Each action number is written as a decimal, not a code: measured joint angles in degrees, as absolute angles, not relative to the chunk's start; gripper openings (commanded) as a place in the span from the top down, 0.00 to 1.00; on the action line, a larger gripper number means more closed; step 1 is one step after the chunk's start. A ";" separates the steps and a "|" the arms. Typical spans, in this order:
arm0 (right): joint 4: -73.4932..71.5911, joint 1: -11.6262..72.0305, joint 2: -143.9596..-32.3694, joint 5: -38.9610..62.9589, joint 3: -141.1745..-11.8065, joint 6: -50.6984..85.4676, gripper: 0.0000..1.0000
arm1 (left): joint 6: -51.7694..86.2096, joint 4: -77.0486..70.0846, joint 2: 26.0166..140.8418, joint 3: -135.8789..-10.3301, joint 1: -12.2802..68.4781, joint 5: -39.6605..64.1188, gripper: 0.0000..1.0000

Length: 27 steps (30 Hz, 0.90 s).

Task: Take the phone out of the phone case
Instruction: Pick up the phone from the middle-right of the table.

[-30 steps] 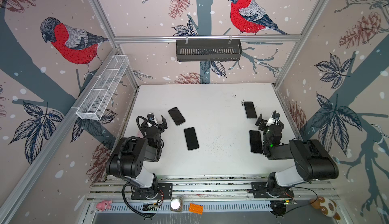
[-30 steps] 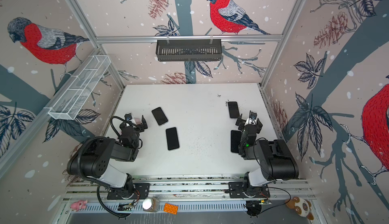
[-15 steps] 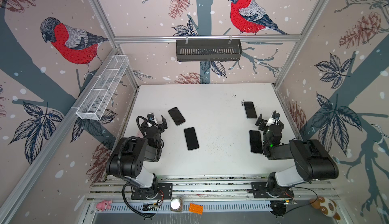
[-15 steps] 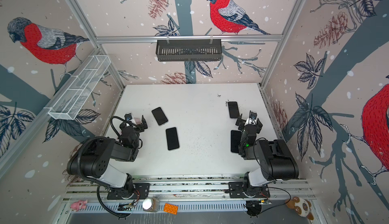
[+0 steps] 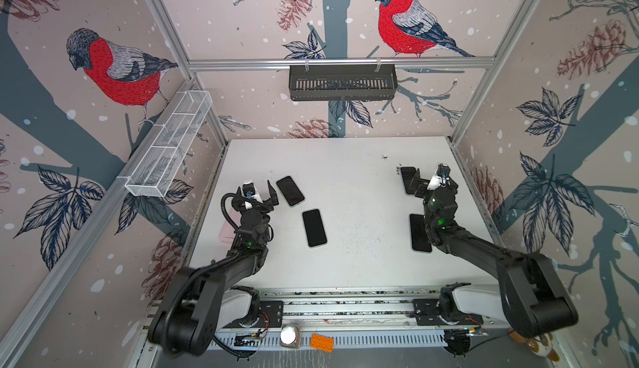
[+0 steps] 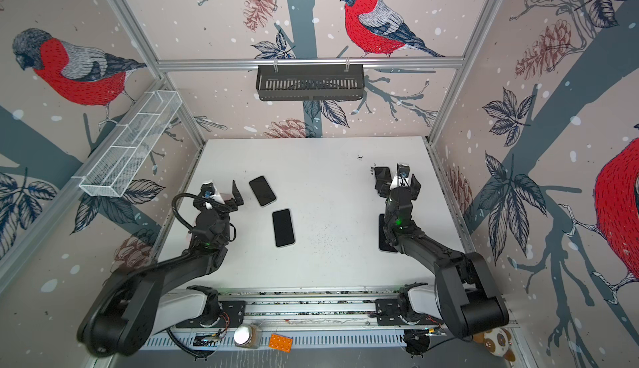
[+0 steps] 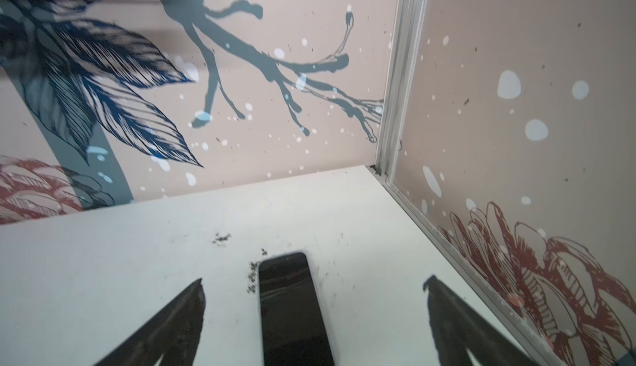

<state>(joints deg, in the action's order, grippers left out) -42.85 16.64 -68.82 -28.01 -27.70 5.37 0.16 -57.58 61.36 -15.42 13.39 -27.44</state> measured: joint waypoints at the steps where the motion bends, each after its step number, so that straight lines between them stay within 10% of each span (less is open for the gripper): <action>1: -38.63 18.44 -66.22 -28.32 -29.10 6.39 0.00 | 1.74 -52.16 56.86 -17.85 13.76 -27.14 0.02; 15: 15.16 24.27 -41.65 -21.32 -42.65 24.40 0.00 | 27.73 2.76 35.03 -35.05 20.62 -1.21 0.02; 27: 23.14 13.85 -49.71 -15.14 -34.98 32.12 0.00 | 31.57 11.18 48.34 -38.94 51.53 -14.63 0.02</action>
<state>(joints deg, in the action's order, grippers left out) 23.14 13.85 -49.71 -15.14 -34.98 32.12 31.57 11.18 48.34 -38.94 51.53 -14.63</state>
